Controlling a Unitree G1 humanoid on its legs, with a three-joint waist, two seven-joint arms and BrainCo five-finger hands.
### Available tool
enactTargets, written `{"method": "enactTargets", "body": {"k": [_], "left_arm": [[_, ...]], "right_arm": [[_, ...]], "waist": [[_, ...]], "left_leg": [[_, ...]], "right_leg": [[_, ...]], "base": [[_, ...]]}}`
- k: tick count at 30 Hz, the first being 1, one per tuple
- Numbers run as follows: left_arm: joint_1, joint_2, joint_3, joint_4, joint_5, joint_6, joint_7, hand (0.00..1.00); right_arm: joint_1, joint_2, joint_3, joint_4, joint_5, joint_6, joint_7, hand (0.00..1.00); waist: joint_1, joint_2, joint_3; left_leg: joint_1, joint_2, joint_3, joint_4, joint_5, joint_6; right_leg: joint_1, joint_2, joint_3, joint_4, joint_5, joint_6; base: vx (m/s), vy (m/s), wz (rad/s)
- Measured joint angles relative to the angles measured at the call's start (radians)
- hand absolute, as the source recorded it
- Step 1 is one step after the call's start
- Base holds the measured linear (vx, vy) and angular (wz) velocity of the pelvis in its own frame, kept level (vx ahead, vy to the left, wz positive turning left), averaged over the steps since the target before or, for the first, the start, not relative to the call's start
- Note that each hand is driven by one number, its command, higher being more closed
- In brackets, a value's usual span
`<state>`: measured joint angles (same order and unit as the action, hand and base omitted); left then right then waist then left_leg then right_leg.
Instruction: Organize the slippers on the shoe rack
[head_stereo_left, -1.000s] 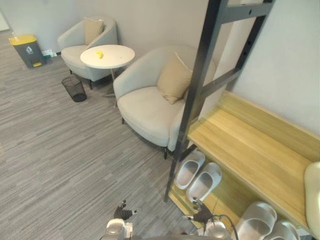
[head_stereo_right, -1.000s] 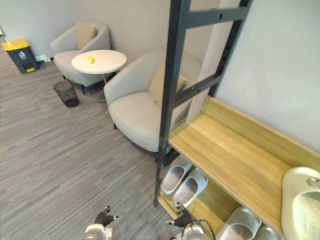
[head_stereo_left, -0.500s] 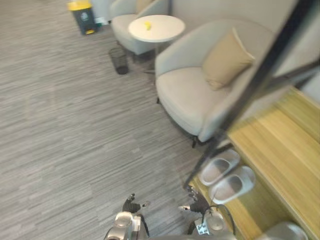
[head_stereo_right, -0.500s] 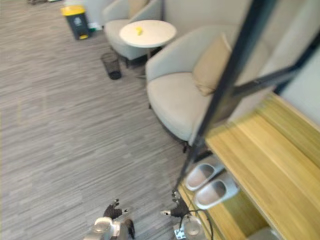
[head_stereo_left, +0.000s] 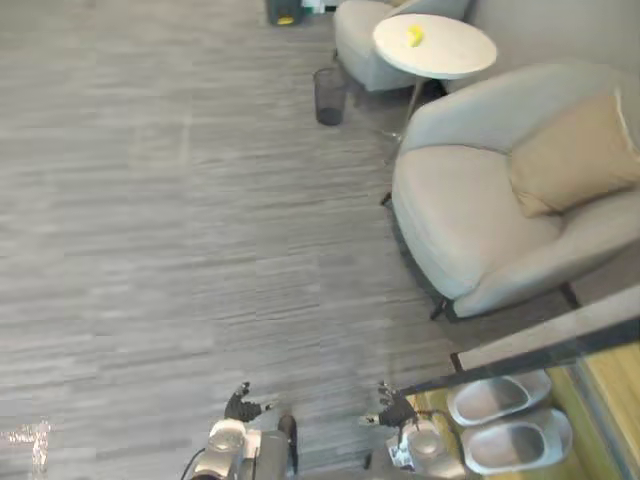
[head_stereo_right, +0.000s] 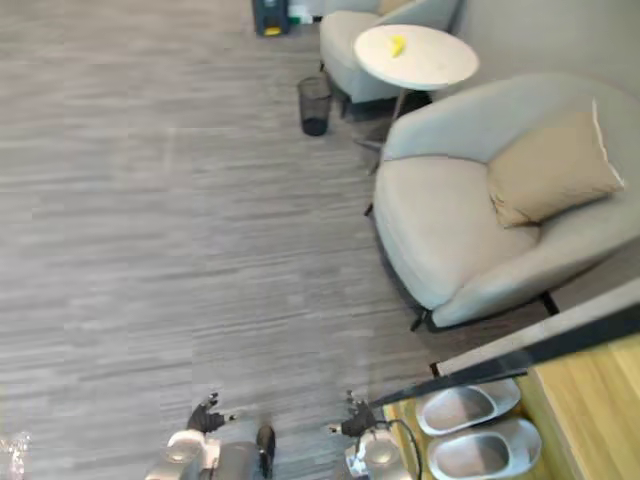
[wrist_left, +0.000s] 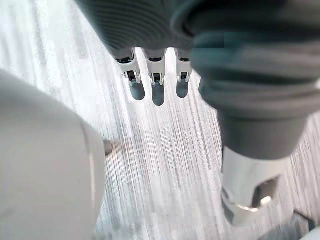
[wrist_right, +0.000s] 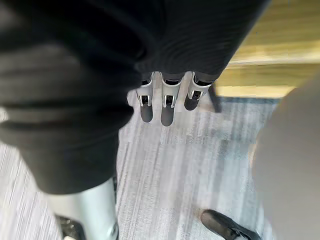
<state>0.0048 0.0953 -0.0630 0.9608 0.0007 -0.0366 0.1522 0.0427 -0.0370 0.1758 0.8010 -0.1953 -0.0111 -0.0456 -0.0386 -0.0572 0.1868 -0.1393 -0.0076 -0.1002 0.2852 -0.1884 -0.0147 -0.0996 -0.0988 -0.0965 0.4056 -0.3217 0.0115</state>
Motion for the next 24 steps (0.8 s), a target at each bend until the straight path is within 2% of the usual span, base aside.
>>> {"method": "enactTargets", "body": {"k": [1, 2, 3, 5, 6, 7, 8, 9, 10, 11, 12, 13, 14, 15, 17, 18, 19, 20, 21, 22, 23, 24], "left_arm": [[0.0, 0.003, 0.0, 0.0, 0.0, 0.0, 0.001, 0.0], [-0.003, 0.003, 0.007, 0.011, 0.0, 0.002, 0.001, 0.0], [-0.003, -0.003, 0.007, 0.009, 0.0, 0.001, 0.001, 0.0], [-0.017, -0.043, 0.044, -0.01, 0.007, 0.0, 0.001, 0.0], [-0.021, -0.046, 0.047, -0.012, 0.008, 0.0, 0.001, 0.0], [-0.028, -0.051, 0.046, -0.019, 0.015, -0.001, 0.003, 0.0], [-0.025, -0.055, 0.044, -0.025, 0.017, -0.001, 0.003, 0.0], [-0.024, -0.057, 0.044, -0.028, 0.017, -0.001, 0.003, 0.0], [-0.023, -0.06, 0.044, -0.031, 0.017, -0.001, 0.003, 0.0], [-0.023, -0.063, 0.044, -0.032, 0.017, -0.001, 0.003, 0.0], [-0.027, -0.06, 0.045, -0.039, 0.017, -0.001, 0.003, 0.0], [-0.035, -0.056, 0.045, -0.046, 0.017, -0.003, 0.003, 0.0], [-0.035, -0.049, 0.046, -0.051, 0.016, -0.004, 0.003, 0.0], [-0.035, -0.03, 0.048, -0.067, 0.016, -0.005, 0.003, 0.0], [-0.03, -0.03, 0.065, -0.065, 0.017, -0.004, 0.003, 0.0], [-0.015, -0.033, 0.087, -0.064, 0.016, -0.004, 0.006, 0.0], [-0.005, -0.032, 0.086, -0.063, 0.016, -0.004, 0.006, 0.0], [0.001, -0.03, 0.085, -0.062, 0.016, -0.004, 0.006, 0.0], [0.006, -0.022, 0.084, -0.055, 0.016, -0.002, 0.006, 0.0], [0.011, -0.01, 0.084, -0.034, 0.016, 0.002, 0.012, 0.0], [0.02, -0.006, 0.086, -0.03, 0.015, 0.002, 0.021, 0.0], [0.021, -0.004, 0.086, -0.03, 0.016, 0.002, 0.021, 0.0]], "right_arm": [[0.0, 0.0, 0.004, 0.001, 0.0, 0.0, 0.0, 0.0], [0.006, -0.004, 0.006, 0.007, 0.0, -0.001, -0.001, 0.0], [0.006, -0.005, 0.005, 0.008, 0.0, 0.0, -0.002, 0.0], [-0.016, -0.026, 0.007, 0.007, 0.001, -0.001, -0.013, 0.0], [-0.019, -0.027, 0.007, 0.008, 0.001, 0.0, -0.014, 0.0], [-0.021, -0.025, 0.007, 0.01, 0.011, 0.0, -0.016, 0.0], [-0.017, -0.024, 0.007, 0.016, 0.021, 0.0, -0.018, 0.0], [-0.017, -0.024, 0.007, 0.017, 0.022, 0.0, -0.019, 0.0], [-0.022, -0.027, 0.005, 0.016, 0.028, 0.0, -0.027, 0.0], [-0.025, -0.029, 0.004, 0.014, 0.04, -0.001, -0.033, 0.0], [-0.028, -0.028, -0.004, 0.015, 0.041, 0.0, -0.039, 0.0], [-0.033, -0.022, -0.011, 0.016, 0.042, 0.002, -0.043, 0.0], [-0.035, -0.016, -0.012, 0.018, 0.042, 0.002, -0.045, 0.0], [-0.053, -0.003, -0.016, 0.03, 0.042, 0.003, -0.046, 0.0], [-0.063, 0.002, -0.016, 0.048, 0.041, 0.002, -0.046, 0.0], [-0.06, -0.001, -0.017, 0.053, 0.039, 0.002, -0.044, 0.0], [-0.057, -0.002, -0.018, 0.058, 0.039, 0.001, -0.044, 0.0], [-0.051, -0.003, -0.024, 0.064, 0.039, 0.0, -0.044, 0.0], [-0.048, 0.0, -0.031, 0.075, 0.039, 0.001, -0.042, 0.0], [-0.034, 0.004, -0.034, 0.084, 0.039, 0.003, -0.041, 0.0], [-0.029, 0.002, -0.035, 0.075, 0.039, -0.002, -0.039, 0.0], [-0.029, 0.001, -0.035, 0.077, 0.039, -0.002, -0.04, 0.0]], "waist": [[0.002, -0.008, -0.005], [-0.009, -0.015, -0.013], [-0.006, -0.011, -0.021], [0.006, 0.029, -0.002], [0.011, 0.037, 0.003], [0.022, 0.038, 0.016], [0.029, 0.04, 0.018], [0.031, 0.044, 0.018], [0.034, 0.054, 0.018], [0.038, 0.063, 0.018], [0.044, 0.06, 0.022], [0.049, 0.037, 0.021], [0.051, 0.016, 0.03], [0.065, 0.003, 0.037], [0.079, 0.0, 0.036], [0.079, 0.004, 0.034], [0.077, 0.009, 0.031], [0.076, 0.001, 0.033], [0.074, -0.011, 0.032], [0.065, -0.016, 0.03], [0.055, -0.017, 0.031], [0.052, -0.016, 0.032]], "left_leg": [[-0.002, -0.004, -0.003, 0.01, -0.002, -0.006], [-0.025, -0.005, -0.03, 0.087, -0.034, -0.03], [-0.042, 0.004, -0.016, 0.123, -0.039, -0.036], [-0.144, 0.069, 0.124, 0.354, -0.038, -0.043], [-0.157, 0.081, 0.147, 0.395, -0.031, -0.054], [-0.181, 0.122, 0.229, 0.473, -0.039, -0.062], [-0.183, 0.153, 0.291, 0.464, -0.06, -0.056], [-0.185, 0.159, 0.308, 0.446, -0.059, -0.055], [-0.198, 0.166, 0.341, 0.347, -0.031, -0.03], [-0.214, 0.164, 0.353, 0.263, 0.022, -0.009], [-0.225, 0.145, 0.355, 0.199, 0.052, 0.015], [-0.213, 0.106, 0.363, 0.156, 0.069, 0.028], [-0.21, 0.076, 0.363, 0.129, 0.078, 0.04], [-0.211, 0.058, 0.366, 0.127, 0.076, 0.047], [-0.187, 0.042, 0.371, 0.127, 0.059, 0.07], [-0.137, 0.022, 0.37, 0.11, 0.024, 0.081], [-0.112, 0.017, 0.362, 0.093, 0.003, 0.077], [-0.065, 0.003, 0.344, 0.061, -0.009, 0.077], [-0.015, -0.021, 0.323, 0.03, -0.023, 0.082], [0.041, -0.037, 0.289, 0.011, -0.04, 0.092], [0.106, -0.04, 0.265, -0.024, -0.049, 0.096], [0.123, -0.04, 0.257, -0.036, -0.051, 0.095]], "right_leg": [[-0.005, 0.003, 0.0, -0.03, 0.013, 0.001], [0.013, 0.013, -0.011, -0.066, 0.062, 0.023], [0.029, 0.017, -0.031, -0.083, 0.062, 0.022], [0.107, 0.047, -0.077, -0.158, 0.072, 0.008], [0.129, 0.05, -0.085, -0.173, 0.073, 0.006], [0.201, 0.049, -0.104, -0.216, 0.074, 0.005], [0.252, 0.048, -0.116, -0.246, 0.074, 0.005], [0.268, 0.047, -0.123, -0.256, 0.074, 0.005], [0.295, 0.046, -0.145, -0.278, 0.072, 0.007], [0.302, 0.046, -0.16, -0.282, 0.065, 0.02], [0.313, 0.036, -0.17, -0.288, 0.051, 0.041], [0.305, 0.012, -0.18, -0.29, 0.051, 0.048], [0.309, 0.0, -0.192, -0.306, 0.067, 0.062], [0.322, -0.01, -0.197, -0.326, 0.099, 0.077], [0.341, -0.02, -0.193, -0.31, 0.132, 0.097], [0.321, -0.037, -0.182, -0.183, 0.13, 0.101], [0.297, -0.045, -0.178, -0.091, 0.129, 0.101], [0.222, -0.082, -0.156, 0.12, 0.148, 0.116], [0.134, -0.117, -0.12, 0.336, 0.209, 0.119], [0.033, -0.119, -0.076, 0.546, 0.167, 0.092], [-0.038, -0.098, -0.067, 0.604, 0.114, 0.072], [-0.053, -0.091, -0.068, 0.603, 0.1, 0.066]], "base": [[0.21, -0.157, 0.91], [0.19, -0.131, 0.71], [0.32, -0.172, 0.84], [0.31, -0.114, 0.44], [0.26, -0.045, 0.36], [0.25, -0.034, 0.32], [0.3, -0.031, 0.31], [0.25, 0.009, 0.28], [0.2, 0.049, 0.29], [0.27, 0.107, 0.44], [0.29, 0.136, 0.55], [0.31, 0.127, 0.7], [0.37, 0.127, 0.73], [0.31, 0.102, 0.55], [0.33, 0.153, 0.36], [0.3, 0.173, 0.36], [0.3, 0.161, 0.41], [0.24, 0.103, 0.42], [0.4, 0.093, 0.71], [0.36, 0.052, 0.78], [0.38, 0.039, 0.64], [0.43, 0.004, 0.56]]}}
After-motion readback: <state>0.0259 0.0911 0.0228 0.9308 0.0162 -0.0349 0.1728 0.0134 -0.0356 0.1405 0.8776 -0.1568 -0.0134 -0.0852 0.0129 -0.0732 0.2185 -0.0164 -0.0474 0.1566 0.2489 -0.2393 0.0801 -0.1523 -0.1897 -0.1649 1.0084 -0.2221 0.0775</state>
